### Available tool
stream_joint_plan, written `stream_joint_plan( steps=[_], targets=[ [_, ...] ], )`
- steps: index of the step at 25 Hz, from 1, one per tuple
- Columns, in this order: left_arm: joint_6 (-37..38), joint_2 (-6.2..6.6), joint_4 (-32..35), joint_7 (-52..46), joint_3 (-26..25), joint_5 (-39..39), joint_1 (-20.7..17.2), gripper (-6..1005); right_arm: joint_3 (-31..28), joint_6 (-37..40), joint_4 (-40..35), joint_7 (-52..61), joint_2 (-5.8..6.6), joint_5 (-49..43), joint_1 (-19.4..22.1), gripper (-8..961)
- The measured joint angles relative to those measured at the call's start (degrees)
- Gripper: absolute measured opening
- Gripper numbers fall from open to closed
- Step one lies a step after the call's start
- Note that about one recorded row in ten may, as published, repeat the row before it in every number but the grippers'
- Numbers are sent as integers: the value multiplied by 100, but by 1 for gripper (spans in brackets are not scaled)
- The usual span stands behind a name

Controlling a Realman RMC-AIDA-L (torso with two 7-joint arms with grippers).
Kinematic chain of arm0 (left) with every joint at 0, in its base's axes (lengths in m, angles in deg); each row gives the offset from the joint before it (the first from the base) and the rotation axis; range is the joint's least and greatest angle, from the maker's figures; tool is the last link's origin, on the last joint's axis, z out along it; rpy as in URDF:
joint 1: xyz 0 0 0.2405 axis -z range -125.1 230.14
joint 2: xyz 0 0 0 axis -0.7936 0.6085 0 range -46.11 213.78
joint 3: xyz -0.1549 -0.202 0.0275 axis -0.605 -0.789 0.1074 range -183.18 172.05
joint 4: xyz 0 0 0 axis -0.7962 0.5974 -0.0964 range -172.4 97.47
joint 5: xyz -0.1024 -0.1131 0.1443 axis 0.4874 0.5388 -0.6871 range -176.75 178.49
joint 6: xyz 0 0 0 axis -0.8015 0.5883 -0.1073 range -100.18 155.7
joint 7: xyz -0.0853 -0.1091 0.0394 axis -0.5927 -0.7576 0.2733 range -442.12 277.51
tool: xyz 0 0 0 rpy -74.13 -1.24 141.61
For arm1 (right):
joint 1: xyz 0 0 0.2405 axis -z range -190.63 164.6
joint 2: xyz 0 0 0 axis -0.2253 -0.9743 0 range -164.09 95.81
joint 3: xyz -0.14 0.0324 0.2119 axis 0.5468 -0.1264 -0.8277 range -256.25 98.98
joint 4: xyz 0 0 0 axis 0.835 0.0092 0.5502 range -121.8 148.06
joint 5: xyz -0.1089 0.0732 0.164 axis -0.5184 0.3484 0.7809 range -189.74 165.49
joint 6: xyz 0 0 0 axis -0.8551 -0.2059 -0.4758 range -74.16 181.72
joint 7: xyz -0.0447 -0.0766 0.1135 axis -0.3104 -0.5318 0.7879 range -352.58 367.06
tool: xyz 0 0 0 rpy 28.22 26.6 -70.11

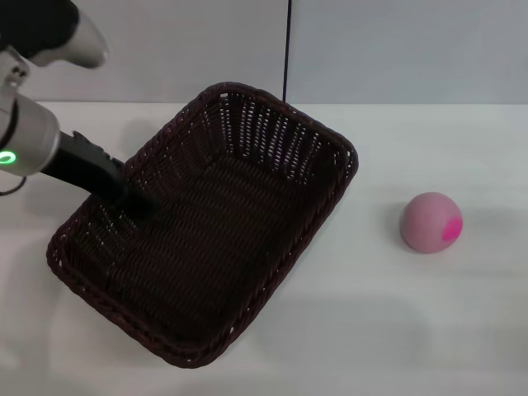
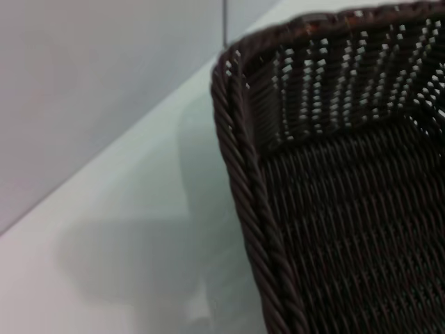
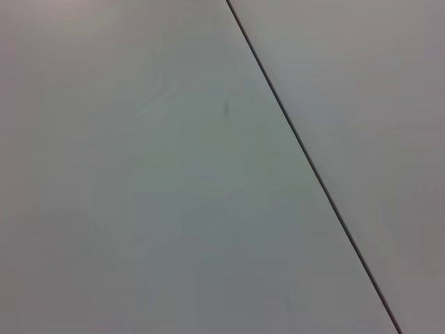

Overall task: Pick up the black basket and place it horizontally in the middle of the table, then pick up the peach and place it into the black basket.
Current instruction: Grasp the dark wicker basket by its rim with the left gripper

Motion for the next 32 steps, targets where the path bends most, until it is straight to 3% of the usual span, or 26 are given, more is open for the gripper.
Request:
stream_joint_plan(
  steps=[8, 15, 26, 28, 32],
  targets=[
    [-94, -5, -523, -78, 89, -241, 345, 739, 0, -106, 0, 0, 0, 0, -32, 640],
    [50, -11, -598, -44, 170, -322, 489, 735, 0, -134, -6, 0, 0, 0, -37, 639],
    [-7, -10, -515, 45, 331, -467, 625, 380, 0, -140, -84, 0, 0, -1, -87, 639],
    [31, -10, -511, 350, 321, -469, 731, 296, 0, -145, -116, 30, 0, -1, -90, 639],
    [127, -7, -538, 1044, 346, -476, 873, 232, 0, -153, -152, 62, 7, -1, -85, 639]
  ],
)
